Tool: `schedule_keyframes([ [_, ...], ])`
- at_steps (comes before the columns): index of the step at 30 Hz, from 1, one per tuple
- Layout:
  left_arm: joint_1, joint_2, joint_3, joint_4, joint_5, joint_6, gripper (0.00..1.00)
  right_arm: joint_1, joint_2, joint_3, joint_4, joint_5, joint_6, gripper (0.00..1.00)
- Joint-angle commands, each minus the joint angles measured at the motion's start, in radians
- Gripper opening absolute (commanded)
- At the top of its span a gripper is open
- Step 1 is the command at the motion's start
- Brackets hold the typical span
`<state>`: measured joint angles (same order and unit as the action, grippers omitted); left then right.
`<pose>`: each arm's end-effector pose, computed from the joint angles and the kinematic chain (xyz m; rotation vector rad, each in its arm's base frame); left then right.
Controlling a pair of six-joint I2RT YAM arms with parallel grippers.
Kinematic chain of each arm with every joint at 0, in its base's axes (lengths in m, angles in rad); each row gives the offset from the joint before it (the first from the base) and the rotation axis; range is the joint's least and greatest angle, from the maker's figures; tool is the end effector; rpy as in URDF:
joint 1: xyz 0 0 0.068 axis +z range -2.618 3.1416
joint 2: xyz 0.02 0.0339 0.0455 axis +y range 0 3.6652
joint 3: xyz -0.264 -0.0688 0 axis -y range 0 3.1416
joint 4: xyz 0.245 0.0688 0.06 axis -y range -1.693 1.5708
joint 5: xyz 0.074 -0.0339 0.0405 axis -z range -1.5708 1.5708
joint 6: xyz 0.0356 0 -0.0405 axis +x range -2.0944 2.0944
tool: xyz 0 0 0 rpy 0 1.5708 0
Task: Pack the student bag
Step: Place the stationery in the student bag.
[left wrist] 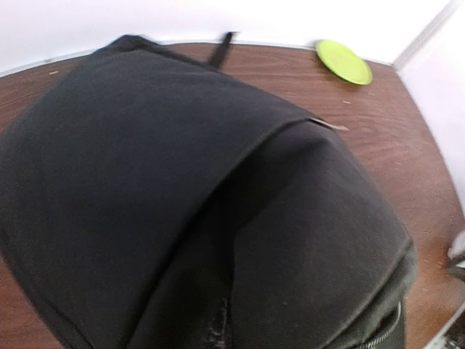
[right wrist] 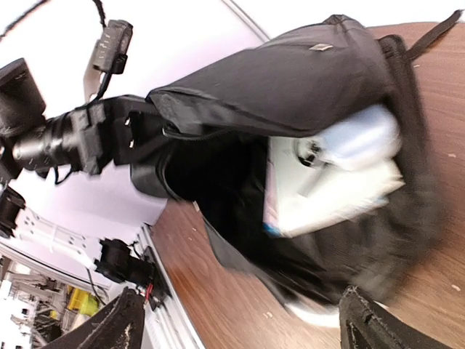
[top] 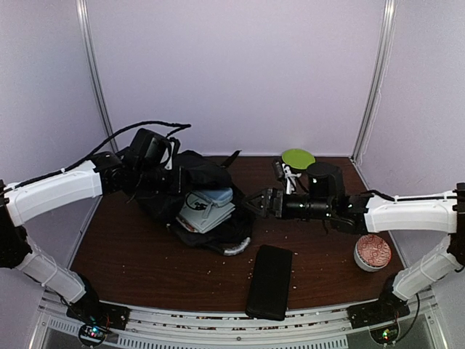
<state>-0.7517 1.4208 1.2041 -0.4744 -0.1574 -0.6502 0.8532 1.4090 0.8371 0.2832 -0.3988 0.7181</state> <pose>0.2353 -0.2123 0.3109 0.0316 2.3153 -0.5628 0.1989 0.2489 0.2615 -0.4540 2.0572 1.3970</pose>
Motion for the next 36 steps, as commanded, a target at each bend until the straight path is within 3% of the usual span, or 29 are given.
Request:
schedule_keyframes([
  [1, 0.078, -0.092, -0.068, -0.007, -0.174, 0.004, 0.0, -0.004, -0.123, -0.089, -0.129, 0.134, -0.074, 0.92],
  [7, 0.106, -0.185, -0.178, -0.07, -0.236, -0.024, 0.0, -0.036, -0.187, -0.189, -0.148, 0.232, -0.033, 0.89],
  [13, 0.109, -0.243, -0.255, -0.076, -0.226, -0.062, 0.0, -0.021, -0.185, -0.258, -0.222, 0.226, 0.036, 0.87],
  [20, 0.107, -0.298, -0.394, 0.044, -0.081, -0.074, 0.0, 0.048, -0.263, -0.38, -0.287, 0.274, 0.131, 0.88],
  [26, 0.062, -0.199, -0.438, 0.203, 0.02, -0.097, 0.0, 0.11, -0.278, -0.382, -0.38, 0.292, 0.189, 0.87],
  [36, -0.057, 0.034, -0.299, 0.299, 0.032, -0.06, 0.0, 0.176, -0.283, -0.404, -0.419, 0.347, 0.302, 0.88],
])
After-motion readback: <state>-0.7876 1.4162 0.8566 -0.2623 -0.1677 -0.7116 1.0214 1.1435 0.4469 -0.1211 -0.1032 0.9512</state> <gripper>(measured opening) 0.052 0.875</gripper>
